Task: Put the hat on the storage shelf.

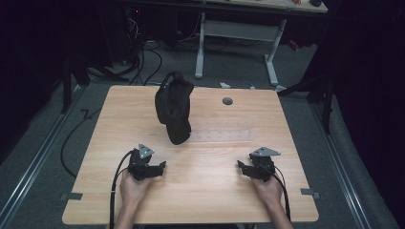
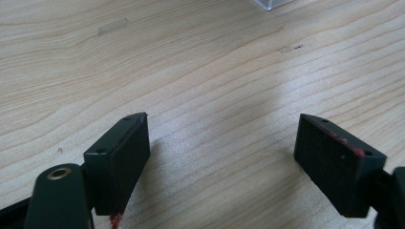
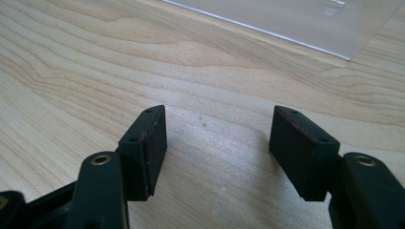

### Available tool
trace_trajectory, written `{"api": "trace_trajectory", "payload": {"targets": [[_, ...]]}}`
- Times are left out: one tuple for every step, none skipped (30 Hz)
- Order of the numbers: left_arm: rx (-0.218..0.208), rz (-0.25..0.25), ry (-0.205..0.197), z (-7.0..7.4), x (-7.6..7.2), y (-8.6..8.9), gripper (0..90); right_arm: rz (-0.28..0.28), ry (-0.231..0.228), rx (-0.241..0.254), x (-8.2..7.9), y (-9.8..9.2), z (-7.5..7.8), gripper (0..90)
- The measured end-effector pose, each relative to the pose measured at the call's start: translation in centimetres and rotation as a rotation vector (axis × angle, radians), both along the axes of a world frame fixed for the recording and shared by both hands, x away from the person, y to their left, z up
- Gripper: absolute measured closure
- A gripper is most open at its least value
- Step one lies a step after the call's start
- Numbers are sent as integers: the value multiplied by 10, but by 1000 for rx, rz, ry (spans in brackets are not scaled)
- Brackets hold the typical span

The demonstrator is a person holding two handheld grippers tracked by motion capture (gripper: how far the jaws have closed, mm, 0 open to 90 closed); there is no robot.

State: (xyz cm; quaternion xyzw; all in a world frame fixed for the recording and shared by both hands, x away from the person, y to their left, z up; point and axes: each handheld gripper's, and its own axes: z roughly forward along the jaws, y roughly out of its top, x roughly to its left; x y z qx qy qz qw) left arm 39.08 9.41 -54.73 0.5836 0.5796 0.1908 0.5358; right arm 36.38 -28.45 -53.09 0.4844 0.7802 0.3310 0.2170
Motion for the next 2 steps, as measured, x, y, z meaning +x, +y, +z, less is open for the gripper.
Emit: {"api": "trace_trajectory", "payload": {"targets": [[0, 1, 0, 0, 0, 0, 198, 0, 0, 0, 0, 0, 0, 381], [1, 1, 0, 0, 0, 0, 197, 0, 0, 0, 0, 0, 0, 381]]}}
